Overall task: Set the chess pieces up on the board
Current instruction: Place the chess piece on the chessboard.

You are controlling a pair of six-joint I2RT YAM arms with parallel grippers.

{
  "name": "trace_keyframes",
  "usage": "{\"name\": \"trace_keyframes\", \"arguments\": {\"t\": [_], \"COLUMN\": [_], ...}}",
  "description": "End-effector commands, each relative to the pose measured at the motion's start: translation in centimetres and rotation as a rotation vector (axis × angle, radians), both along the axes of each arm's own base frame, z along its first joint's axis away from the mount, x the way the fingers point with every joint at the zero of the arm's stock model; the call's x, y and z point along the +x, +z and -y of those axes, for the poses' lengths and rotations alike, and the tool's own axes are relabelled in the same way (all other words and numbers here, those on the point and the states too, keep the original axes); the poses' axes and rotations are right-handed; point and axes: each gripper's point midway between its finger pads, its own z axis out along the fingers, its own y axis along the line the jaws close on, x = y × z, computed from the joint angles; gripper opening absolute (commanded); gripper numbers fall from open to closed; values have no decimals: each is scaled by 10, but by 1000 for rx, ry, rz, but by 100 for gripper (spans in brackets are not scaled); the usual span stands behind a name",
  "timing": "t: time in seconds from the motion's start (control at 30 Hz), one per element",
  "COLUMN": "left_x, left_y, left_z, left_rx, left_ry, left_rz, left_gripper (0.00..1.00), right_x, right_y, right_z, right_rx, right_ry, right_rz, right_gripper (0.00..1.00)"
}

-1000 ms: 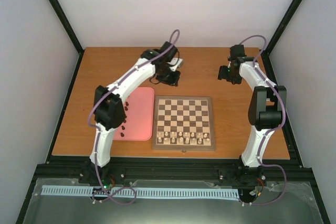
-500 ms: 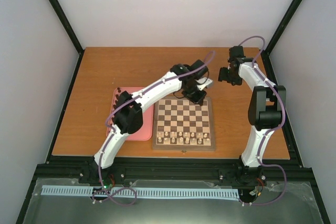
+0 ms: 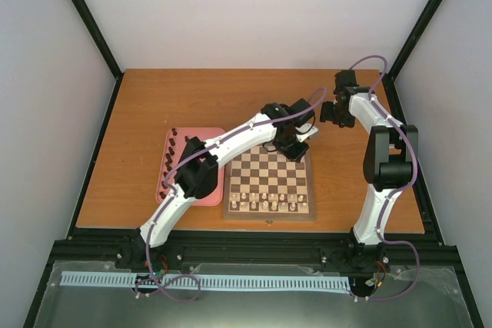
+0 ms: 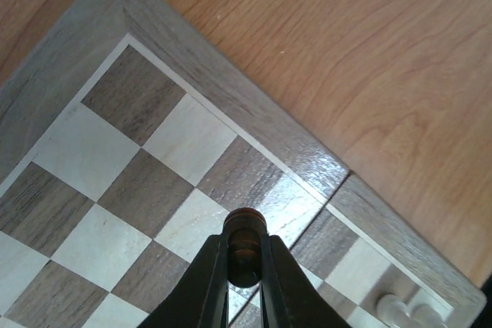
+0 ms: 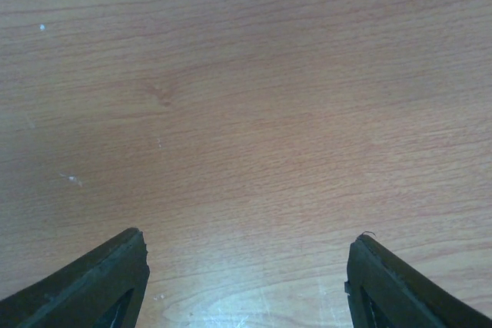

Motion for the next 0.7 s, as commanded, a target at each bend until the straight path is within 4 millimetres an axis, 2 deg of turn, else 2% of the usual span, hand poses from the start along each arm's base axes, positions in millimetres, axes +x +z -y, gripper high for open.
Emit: {"name": "trace_keyframes", "arguments": {"t": [0.0, 0.1, 0.47, 0.67], "left_x": [14, 16, 31, 32], "left_y": [1, -7, -16, -21], "left_z": [6, 8, 18, 22], "left_rx": [-8, 6, -6, -10], "left_ry": [12, 17, 42, 39], "left_rz": [53, 54, 91, 88], "left_gripper": [1, 1, 1, 1], "right_x": [0, 0, 2, 0], "right_y": [8, 7, 2, 0], "right_z": [5, 6, 11, 12], "right_rx": [-12, -11, -1, 3], "right_ry": [-6, -7, -19, -24], "right_rz": [29, 29, 23, 15], "right_gripper": [71, 71, 71, 71]}}
